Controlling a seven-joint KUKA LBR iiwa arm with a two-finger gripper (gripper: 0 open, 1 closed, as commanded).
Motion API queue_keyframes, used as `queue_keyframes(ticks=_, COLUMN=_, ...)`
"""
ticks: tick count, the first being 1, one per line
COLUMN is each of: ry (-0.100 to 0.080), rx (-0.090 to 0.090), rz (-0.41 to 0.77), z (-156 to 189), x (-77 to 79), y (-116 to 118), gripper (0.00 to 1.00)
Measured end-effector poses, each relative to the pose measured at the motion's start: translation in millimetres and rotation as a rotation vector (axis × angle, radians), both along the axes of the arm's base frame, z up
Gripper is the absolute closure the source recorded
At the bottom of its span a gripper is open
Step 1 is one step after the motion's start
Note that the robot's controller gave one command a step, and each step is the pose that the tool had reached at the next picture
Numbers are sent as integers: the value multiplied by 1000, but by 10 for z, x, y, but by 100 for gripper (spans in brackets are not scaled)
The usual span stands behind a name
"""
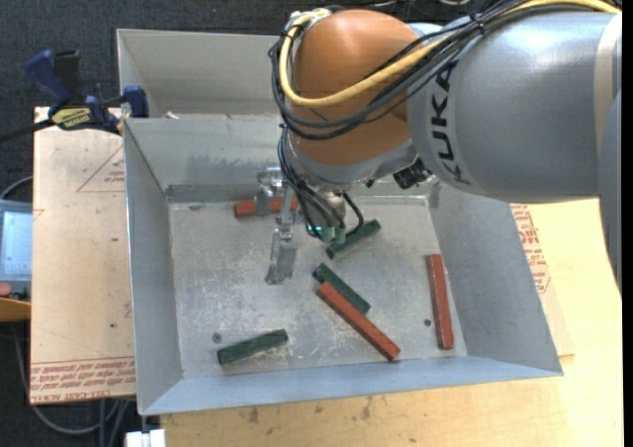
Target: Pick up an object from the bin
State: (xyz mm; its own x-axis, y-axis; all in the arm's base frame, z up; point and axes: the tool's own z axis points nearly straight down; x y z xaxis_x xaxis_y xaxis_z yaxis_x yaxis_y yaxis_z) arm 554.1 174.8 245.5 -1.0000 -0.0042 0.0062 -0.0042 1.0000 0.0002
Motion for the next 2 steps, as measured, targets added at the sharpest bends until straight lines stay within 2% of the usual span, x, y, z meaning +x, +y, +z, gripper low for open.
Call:
queue_keyframes(ticks=1, ry=-1, rx=2, rz=409, z=-1786, x=-440, y=-193, gripper=0)
queue_keyframes(ticks=2, ry=-7, rx=2, rz=407, z=-1748, x=-417, y=-192, gripper=100)
